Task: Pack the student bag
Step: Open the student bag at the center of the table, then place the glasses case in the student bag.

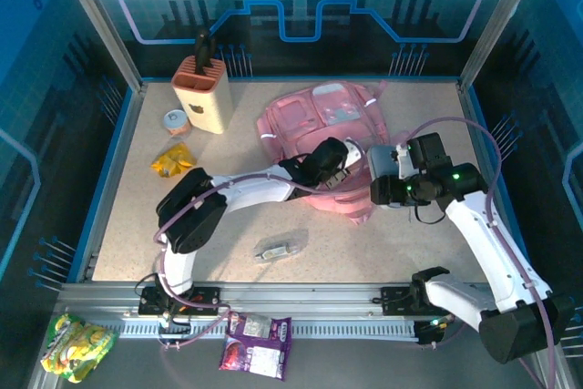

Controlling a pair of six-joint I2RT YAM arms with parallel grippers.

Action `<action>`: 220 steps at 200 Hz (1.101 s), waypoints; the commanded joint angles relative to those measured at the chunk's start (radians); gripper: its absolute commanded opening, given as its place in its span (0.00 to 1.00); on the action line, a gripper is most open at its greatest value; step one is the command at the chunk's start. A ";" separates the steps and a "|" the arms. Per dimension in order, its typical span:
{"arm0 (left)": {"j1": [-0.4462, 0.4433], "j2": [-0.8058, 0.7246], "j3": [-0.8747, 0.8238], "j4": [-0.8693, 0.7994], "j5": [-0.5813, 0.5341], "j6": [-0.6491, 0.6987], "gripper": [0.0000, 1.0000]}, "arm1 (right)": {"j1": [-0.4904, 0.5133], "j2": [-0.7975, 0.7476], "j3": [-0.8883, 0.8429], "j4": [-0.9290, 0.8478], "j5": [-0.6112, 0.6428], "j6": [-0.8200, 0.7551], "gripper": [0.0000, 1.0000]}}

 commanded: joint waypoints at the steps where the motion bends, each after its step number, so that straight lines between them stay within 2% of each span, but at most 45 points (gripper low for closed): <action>1: 0.019 -0.121 0.072 -0.060 -0.044 -0.101 0.00 | -0.014 -0.031 0.011 -0.040 -0.021 0.012 0.73; 46: 0.048 -0.195 0.183 -0.225 -0.052 -0.200 0.00 | -0.003 -0.038 -0.001 -0.042 -0.082 0.005 0.72; 94: 0.055 -0.239 0.230 -0.298 -0.034 -0.272 0.00 | 0.145 0.071 -0.013 0.080 -0.020 0.046 0.72; 119: 0.054 -0.273 0.209 -0.318 -0.034 -0.324 0.00 | 0.214 0.173 -0.012 0.248 0.030 0.034 0.73; 147: 0.055 -0.311 0.194 -0.344 -0.042 -0.370 0.00 | 0.220 0.306 -0.023 0.484 -0.034 0.008 0.74; 168: 0.061 -0.335 0.192 -0.364 -0.045 -0.433 0.00 | 0.224 0.406 -0.009 0.610 0.031 0.015 0.74; 196: 0.070 -0.337 0.194 -0.360 -0.022 -0.497 0.00 | 0.227 0.519 -0.020 0.822 -0.006 0.002 0.75; 220: 0.073 -0.324 0.208 -0.366 -0.026 -0.510 0.00 | 0.228 0.590 0.031 0.807 0.011 -0.010 0.86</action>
